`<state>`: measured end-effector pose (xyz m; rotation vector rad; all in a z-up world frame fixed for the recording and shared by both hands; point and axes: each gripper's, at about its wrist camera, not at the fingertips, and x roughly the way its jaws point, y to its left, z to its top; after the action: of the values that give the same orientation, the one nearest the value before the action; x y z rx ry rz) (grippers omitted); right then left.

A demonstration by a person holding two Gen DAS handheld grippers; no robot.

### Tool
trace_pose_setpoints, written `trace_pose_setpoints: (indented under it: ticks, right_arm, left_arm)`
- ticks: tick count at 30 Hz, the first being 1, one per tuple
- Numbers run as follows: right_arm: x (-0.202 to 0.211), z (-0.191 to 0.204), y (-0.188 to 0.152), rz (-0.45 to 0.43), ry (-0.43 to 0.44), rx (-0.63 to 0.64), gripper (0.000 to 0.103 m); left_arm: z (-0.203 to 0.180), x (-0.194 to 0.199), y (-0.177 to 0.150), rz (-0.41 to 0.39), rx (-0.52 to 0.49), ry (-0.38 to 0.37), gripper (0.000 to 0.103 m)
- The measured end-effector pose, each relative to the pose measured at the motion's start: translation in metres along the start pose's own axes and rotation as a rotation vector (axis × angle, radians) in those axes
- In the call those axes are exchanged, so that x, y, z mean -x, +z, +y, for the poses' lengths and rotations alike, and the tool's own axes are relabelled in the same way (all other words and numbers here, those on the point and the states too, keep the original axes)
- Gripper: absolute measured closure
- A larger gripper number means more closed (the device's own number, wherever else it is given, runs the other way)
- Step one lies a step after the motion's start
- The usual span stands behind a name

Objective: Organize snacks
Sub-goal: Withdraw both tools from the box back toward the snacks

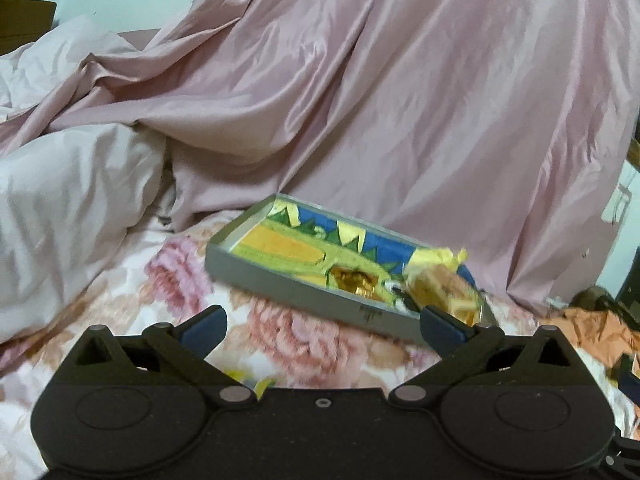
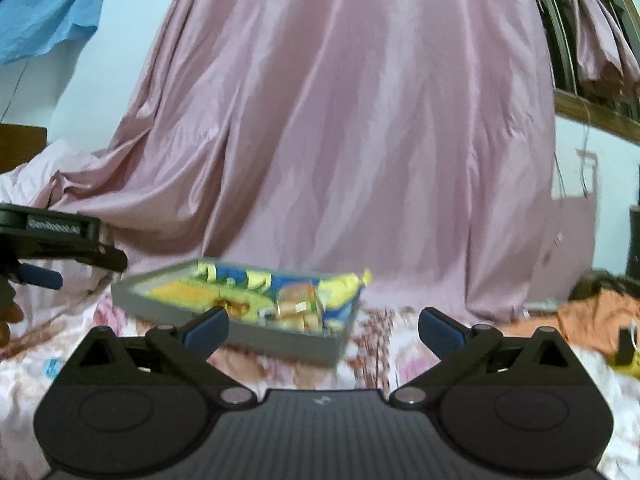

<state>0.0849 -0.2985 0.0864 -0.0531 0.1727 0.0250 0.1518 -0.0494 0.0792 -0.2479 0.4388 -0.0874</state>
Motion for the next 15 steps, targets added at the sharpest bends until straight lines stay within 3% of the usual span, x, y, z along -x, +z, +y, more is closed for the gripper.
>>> trace_pose_setpoints:
  ticks: [15]
  right_arm:
    - [0.038,0.011,-0.03,0.2,0.04,0.061,0.0]
  left_arm:
    - [0.015,0.045,-0.066,0.112,-0.141,-0.02,0.001]
